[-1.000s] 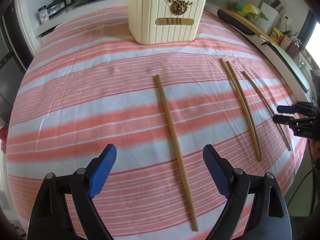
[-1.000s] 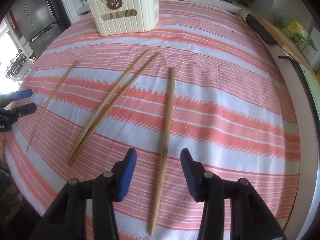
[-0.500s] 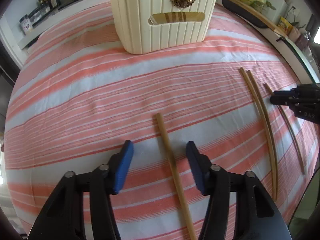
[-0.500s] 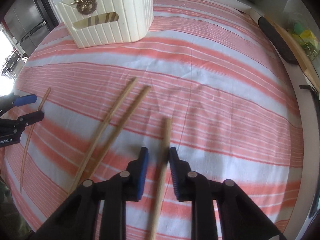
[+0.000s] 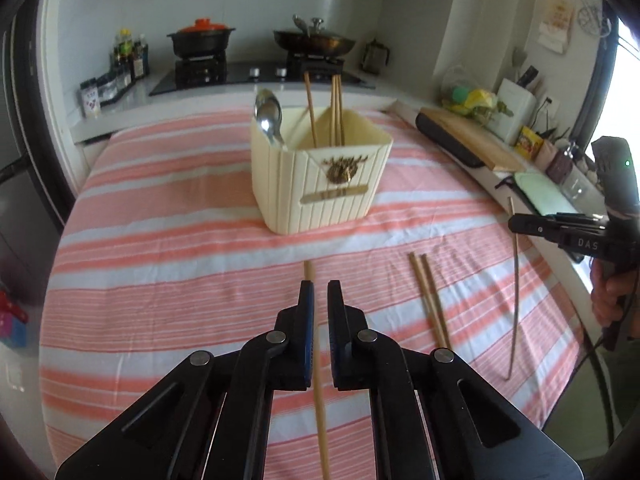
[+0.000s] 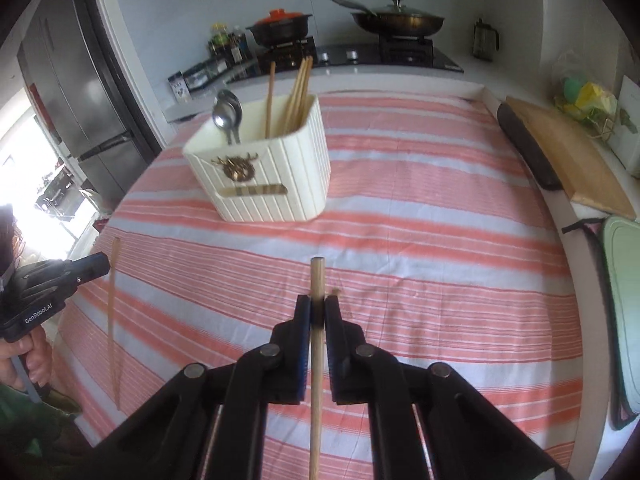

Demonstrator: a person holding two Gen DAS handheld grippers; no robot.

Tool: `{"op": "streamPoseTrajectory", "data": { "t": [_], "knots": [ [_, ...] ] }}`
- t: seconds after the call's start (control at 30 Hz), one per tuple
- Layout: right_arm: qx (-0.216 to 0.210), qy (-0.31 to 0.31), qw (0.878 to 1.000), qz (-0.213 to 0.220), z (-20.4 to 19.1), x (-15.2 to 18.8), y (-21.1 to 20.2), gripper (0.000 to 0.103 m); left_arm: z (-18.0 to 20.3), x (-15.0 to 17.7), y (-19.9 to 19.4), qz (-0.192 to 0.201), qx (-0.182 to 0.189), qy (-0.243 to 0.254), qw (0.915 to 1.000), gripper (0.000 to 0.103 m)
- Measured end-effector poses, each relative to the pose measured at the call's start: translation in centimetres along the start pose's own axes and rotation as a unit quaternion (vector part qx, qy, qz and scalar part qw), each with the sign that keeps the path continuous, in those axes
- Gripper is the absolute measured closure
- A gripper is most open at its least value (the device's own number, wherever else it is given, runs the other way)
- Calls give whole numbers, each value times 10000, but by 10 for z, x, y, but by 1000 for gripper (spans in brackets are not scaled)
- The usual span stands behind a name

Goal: Organize utensils
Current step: 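Carry both chopsticks over the basket and lower them in with both tools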

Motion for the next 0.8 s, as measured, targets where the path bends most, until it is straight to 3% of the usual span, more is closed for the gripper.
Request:
{"op": "streamPoseTrajectory", "data": {
  "t": [0.17,0.23,0.37,0.4,0.47,0.63,0.8],
  "knots": [
    [48,-476,9968,646,-37,-18,-60,96,-4,-21,-59,712,146,-146,9972,98],
    [112,-672,9941,847,-50,-19,-76,96,-4,-22,-69,806,139,-118,9966,98],
    [120,-770,9904,1139,-68,-19,-98,96,-7,-11,-45,402,48,-180,9990,93],
    [109,-777,9893,1228,-71,-18,-103,96,-6,-4,-34,181,55,-140,9997,87],
    [99,-809,9872,1373,-75,-18,-111,96,-4,10,-6,-241,81,-81,9996,57],
    [-20,-752,9835,1645,-81,-15,-130,96,0,41,66,-1051,-198,193,9941,55],
    [-112,-712,9827,1707,-80,-8,-141,96,6,66,126,-1812,-525,619,9801,57]
  ]
}}
Point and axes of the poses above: each gripper's, at about its wrist camera, not at the fingertips, and y roughly the way its jaws point, z to its right, x to its underside, the point moved 9 cm from there along y, roughly the way its jaws point, and after that the axes turned 13 degrees about -x, right-handed, at the moved point
